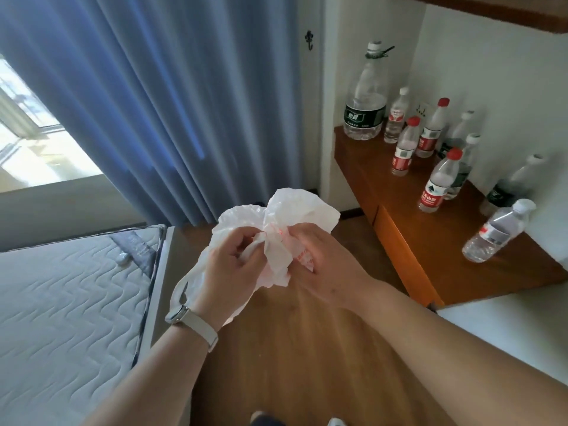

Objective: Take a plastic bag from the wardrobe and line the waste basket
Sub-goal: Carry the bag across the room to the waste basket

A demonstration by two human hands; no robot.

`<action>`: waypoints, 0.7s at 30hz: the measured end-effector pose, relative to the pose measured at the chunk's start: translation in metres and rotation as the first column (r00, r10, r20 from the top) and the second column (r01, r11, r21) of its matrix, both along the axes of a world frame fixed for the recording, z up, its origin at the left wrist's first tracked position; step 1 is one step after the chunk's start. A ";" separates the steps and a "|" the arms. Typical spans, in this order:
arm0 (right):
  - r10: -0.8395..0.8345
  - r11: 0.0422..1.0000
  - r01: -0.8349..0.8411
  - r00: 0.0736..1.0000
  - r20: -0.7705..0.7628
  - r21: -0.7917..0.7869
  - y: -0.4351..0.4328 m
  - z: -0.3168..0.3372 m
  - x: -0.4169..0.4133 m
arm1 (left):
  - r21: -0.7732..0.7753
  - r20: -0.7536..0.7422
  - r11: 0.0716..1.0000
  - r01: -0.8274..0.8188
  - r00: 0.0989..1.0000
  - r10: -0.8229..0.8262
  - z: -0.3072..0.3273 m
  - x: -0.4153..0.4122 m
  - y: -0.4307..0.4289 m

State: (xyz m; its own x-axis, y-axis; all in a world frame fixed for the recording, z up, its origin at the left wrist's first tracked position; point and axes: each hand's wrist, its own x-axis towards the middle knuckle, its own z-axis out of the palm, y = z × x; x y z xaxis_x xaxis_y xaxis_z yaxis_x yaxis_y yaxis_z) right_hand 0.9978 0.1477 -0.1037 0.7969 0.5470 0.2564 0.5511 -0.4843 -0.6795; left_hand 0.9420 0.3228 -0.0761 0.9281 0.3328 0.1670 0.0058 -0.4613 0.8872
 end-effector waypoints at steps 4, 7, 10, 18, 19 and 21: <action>0.054 0.998 -0.054 0.998 -0.018 -0.026 0.026 -0.008 0.040 | -0.037 0.010 0.999 -0.031 0.999 0.031 -0.009 0.029 0.023; 0.078 0.996 -0.078 0.997 -0.004 -0.053 0.055 -0.013 0.072 | -0.068 0.023 0.997 -0.028 0.999 0.029 -0.014 0.059 0.050; 0.062 0.996 -0.060 0.998 0.019 -0.073 0.086 -0.015 0.109 | -0.086 0.028 0.996 -0.018 0.999 0.021 -0.019 0.097 0.082; 0.046 0.991 -0.039 0.997 0.057 -0.125 0.190 -0.001 0.204 | -0.141 0.051 0.990 0.003 0.999 0.004 -0.013 0.196 0.187; 0.043 0.991 -0.035 0.997 0.063 -0.126 0.203 0.000 0.214 | -0.153 0.058 0.988 -0.002 0.998 0.011 -0.011 0.205 0.198; 0.038 0.993 -0.030 0.997 0.070 -0.117 0.226 0.003 0.231 | -0.169 0.066 0.986 -0.004 0.998 0.015 -0.008 0.221 0.220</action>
